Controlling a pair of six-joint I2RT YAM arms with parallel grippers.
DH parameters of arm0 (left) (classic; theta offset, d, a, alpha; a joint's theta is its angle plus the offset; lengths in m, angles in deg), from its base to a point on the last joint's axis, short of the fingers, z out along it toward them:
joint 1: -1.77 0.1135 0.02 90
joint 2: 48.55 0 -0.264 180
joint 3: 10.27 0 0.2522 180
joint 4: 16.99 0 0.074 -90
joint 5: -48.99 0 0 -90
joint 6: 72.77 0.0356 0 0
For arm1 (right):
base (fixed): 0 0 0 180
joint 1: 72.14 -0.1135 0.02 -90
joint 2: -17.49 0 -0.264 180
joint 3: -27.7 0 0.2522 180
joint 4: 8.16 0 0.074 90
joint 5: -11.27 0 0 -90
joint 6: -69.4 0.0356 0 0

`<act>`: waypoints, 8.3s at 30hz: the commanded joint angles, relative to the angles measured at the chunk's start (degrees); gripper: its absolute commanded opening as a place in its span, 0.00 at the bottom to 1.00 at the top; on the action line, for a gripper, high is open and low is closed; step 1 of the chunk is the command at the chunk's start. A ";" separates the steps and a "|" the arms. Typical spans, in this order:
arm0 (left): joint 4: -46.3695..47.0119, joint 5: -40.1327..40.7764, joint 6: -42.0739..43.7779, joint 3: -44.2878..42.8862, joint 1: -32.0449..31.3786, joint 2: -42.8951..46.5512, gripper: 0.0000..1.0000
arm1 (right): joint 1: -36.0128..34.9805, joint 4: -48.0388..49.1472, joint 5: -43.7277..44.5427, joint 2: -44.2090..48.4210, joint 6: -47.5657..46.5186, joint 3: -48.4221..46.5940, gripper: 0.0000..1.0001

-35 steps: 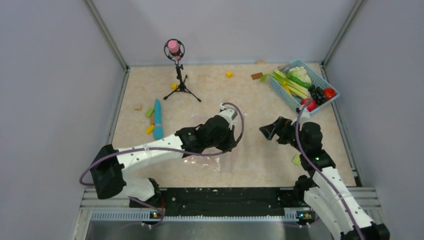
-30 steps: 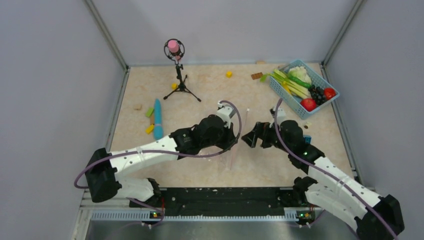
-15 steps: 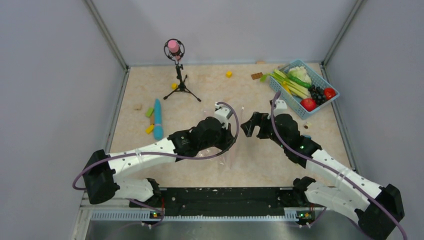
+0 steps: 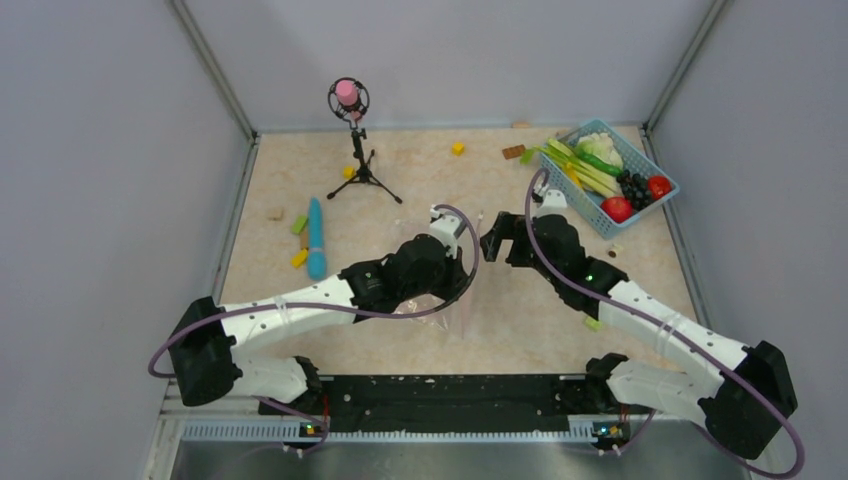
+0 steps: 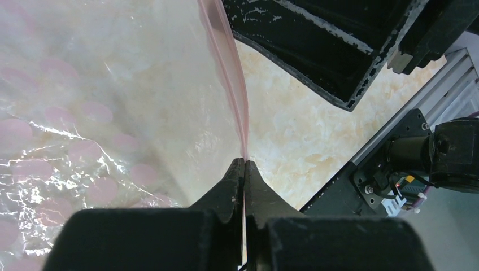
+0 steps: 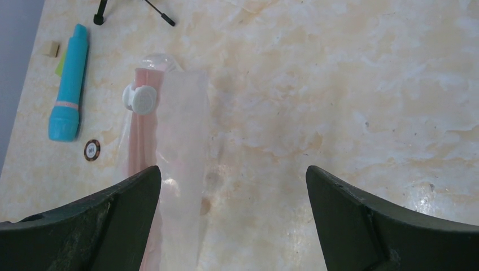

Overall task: Place the food in the zip-top bag and seal the zipper
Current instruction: Open the zipper of the food storage bag, then move the bin to the center of the board.

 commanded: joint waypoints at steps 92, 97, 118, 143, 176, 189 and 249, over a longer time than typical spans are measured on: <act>-27.04 24.14 -3.44 -0.56 -0.02 16.18 0.16 | 2.02 -13.49 2.49 -4.98 -21.09 -12.82 0.00; -25.66 22.14 -5.41 -3.40 -0.02 6.74 0.22 | 1.10 -7.28 -10.15 -1.77 -16.73 -8.45 0.00; -29.29 10.98 -10.49 -11.41 0.02 -0.23 0.46 | -1.98 -7.31 -3.02 0.57 -8.13 -5.93 0.00; -32.06 17.08 -16.12 -24.09 -0.10 -4.21 0.51 | -5.54 -1.61 5.64 6.42 5.59 -3.80 0.00; -33.52 27.49 -1.85 -27.33 -0.08 2.84 0.00 | -6.02 -22.51 19.17 -8.73 -12.35 -13.05 0.44; -34.11 26.28 -6.94 -22.02 7.07 -1.81 0.00 | -5.36 -10.08 -0.74 0.49 -25.82 -13.91 0.88; -27.43 11.27 -9.50 -14.31 22.52 -2.56 0.00 | 9.55 -14.71 -11.51 -23.76 -12.25 -13.86 0.80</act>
